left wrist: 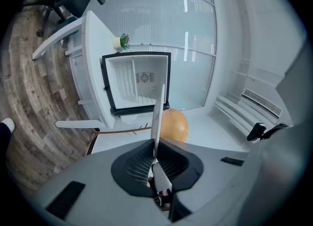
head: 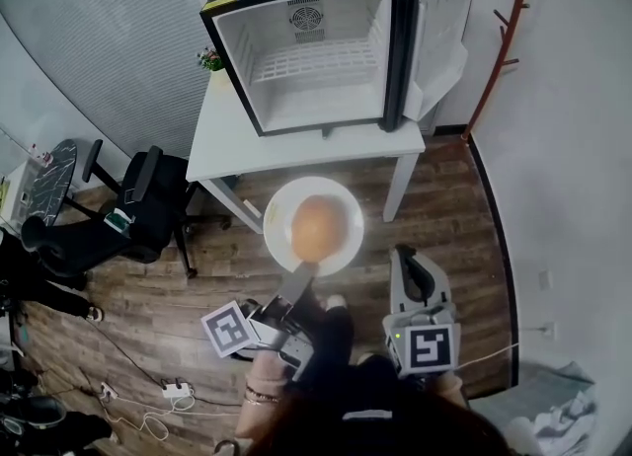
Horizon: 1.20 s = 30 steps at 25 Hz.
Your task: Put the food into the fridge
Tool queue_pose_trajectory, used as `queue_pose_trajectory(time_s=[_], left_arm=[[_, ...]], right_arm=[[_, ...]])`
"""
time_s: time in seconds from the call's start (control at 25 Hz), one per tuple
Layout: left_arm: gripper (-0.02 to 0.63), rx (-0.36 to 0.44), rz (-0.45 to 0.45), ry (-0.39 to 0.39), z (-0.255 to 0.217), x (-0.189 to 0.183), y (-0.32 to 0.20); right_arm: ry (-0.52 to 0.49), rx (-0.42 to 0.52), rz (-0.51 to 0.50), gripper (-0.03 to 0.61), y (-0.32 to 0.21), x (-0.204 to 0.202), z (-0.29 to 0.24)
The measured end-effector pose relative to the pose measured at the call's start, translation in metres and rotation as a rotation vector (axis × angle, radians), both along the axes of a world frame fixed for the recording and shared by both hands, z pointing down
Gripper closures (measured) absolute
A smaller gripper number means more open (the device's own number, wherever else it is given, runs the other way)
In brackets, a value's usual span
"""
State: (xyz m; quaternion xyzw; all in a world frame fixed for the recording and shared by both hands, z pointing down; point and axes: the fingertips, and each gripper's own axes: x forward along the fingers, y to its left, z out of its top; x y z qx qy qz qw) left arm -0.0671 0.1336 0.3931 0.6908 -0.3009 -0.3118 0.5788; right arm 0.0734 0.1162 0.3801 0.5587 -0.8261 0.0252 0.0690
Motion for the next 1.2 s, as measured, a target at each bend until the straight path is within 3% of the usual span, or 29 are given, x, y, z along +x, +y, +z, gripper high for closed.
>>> queue_pose_trajectory(time_s=[0.56, 1.2], left_arm=[[0.597, 0.017, 0.003, 0.029, -0.006, -0.034, -0.060], [0.597, 0.030, 0.026, 0.073, -0.009, -0.074, -0.102]], right_arm=[[0.046, 0.026, -0.007, 0.577, -0.062, -0.035, -0.010], [0.098, 0.036, 0.019, 0.577, -0.086, -0.070, -0.019]])
